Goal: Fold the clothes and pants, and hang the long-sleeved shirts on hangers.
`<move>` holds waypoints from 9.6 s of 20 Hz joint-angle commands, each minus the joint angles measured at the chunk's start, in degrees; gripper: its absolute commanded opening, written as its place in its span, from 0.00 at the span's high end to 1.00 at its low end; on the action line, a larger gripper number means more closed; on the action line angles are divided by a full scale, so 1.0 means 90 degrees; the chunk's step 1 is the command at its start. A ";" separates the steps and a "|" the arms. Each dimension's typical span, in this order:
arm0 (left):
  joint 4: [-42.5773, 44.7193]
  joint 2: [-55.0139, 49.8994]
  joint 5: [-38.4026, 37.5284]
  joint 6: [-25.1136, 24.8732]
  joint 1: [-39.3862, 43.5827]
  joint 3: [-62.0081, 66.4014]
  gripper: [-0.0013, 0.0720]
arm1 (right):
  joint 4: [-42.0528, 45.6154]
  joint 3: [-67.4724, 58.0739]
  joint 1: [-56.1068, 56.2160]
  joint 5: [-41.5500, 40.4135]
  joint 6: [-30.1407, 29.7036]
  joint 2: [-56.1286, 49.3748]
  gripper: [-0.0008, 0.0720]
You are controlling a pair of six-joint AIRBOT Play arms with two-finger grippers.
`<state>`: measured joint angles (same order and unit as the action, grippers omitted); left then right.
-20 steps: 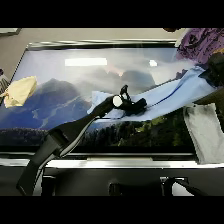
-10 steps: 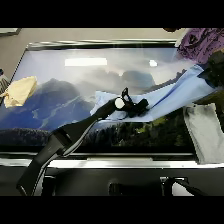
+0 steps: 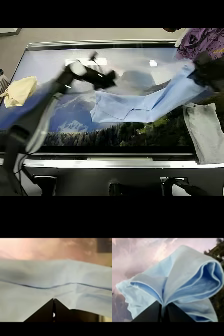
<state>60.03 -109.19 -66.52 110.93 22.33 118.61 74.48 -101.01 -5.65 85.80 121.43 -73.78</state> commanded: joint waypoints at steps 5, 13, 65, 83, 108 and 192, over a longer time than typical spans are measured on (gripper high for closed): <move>0.0695 0.1569 -0.1685 -0.0738 -0.1928 -0.0007 0.95 | 0.1139 -0.0002 0.2841 -0.1205 0.1904 -0.0877 0.94; 0.0695 0.1858 -0.1938 -0.0738 -0.2487 -0.0007 0.95 | 0.1105 -0.0005 0.4214 -0.2557 0.2781 -0.2157 0.94; 0.0690 0.1855 -0.2016 -0.1093 -0.2484 -0.0253 0.95 | -0.4231 0.3024 -0.1095 -0.1722 -0.6084 -0.3458 0.41; 0.0692 0.1855 -0.2013 -0.1090 -0.2484 -0.0253 0.95 | -0.2827 -0.0041 -0.0852 -0.2322 -0.4034 -0.3305 0.94; 0.0670 0.1858 -0.2543 -0.0945 -0.2487 -0.0253 0.95 | 0.0746 -0.1676 -0.2715 -0.1406 -0.0051 -0.1819 0.94; 0.1926 0.4532 -0.0505 -0.2618 -0.2815 -0.4228 0.95 | 0.1304 0.2841 0.3577 -0.2747 -0.2086 0.0306 0.94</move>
<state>76.84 -74.48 -76.07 89.27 -3.09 88.29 86.46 -75.37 17.72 62.94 102.24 -71.07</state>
